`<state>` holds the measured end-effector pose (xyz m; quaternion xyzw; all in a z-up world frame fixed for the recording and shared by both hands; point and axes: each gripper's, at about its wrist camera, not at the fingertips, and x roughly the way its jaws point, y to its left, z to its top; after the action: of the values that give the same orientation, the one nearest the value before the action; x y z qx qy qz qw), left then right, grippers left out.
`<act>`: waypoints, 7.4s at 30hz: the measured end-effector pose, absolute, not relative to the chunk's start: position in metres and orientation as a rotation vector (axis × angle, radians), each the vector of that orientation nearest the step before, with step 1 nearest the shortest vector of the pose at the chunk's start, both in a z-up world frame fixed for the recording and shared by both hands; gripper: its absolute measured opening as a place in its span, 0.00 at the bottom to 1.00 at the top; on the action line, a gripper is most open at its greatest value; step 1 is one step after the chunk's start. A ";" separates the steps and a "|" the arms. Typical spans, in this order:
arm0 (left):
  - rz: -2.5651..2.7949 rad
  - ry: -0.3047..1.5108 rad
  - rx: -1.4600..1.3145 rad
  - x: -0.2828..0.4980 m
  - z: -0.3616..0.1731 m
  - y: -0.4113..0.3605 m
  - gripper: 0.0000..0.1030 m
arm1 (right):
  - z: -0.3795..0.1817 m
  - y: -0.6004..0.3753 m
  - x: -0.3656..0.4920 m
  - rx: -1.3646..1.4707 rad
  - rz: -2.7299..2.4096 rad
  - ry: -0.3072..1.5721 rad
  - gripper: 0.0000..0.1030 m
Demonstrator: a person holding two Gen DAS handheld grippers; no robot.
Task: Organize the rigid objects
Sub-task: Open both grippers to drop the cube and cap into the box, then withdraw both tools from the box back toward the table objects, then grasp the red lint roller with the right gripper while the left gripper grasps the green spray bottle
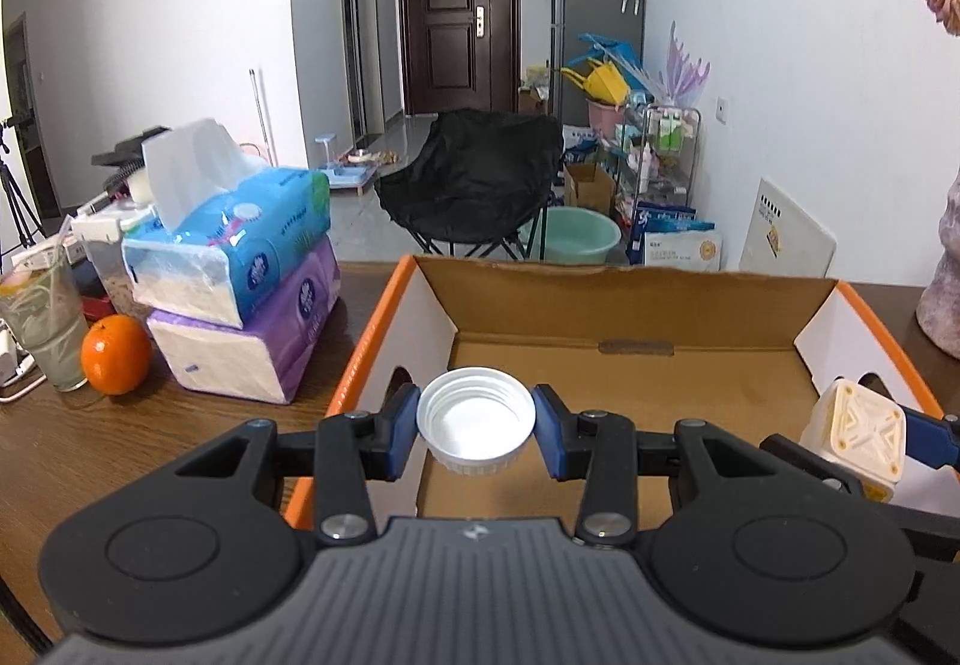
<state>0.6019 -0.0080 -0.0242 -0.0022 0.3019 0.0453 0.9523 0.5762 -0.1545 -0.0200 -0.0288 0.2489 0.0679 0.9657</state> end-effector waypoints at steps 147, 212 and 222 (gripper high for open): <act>0.283 0.661 -0.080 0.265 -0.052 0.138 1.00 | -0.081 -0.114 0.325 -0.260 0.299 0.569 1.00; 0.283 0.749 -0.086 0.340 -0.079 0.138 0.58 | -0.087 -0.132 0.326 -0.088 0.376 0.612 0.53; 0.267 0.716 -0.086 0.331 -0.079 0.135 0.31 | -0.087 -0.121 0.325 -0.088 0.416 0.612 0.53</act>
<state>0.3309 0.1353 -0.0794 -0.0417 0.3491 0.1303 0.9270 0.3253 -0.1207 -0.0867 -0.0430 0.2991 0.2032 0.9314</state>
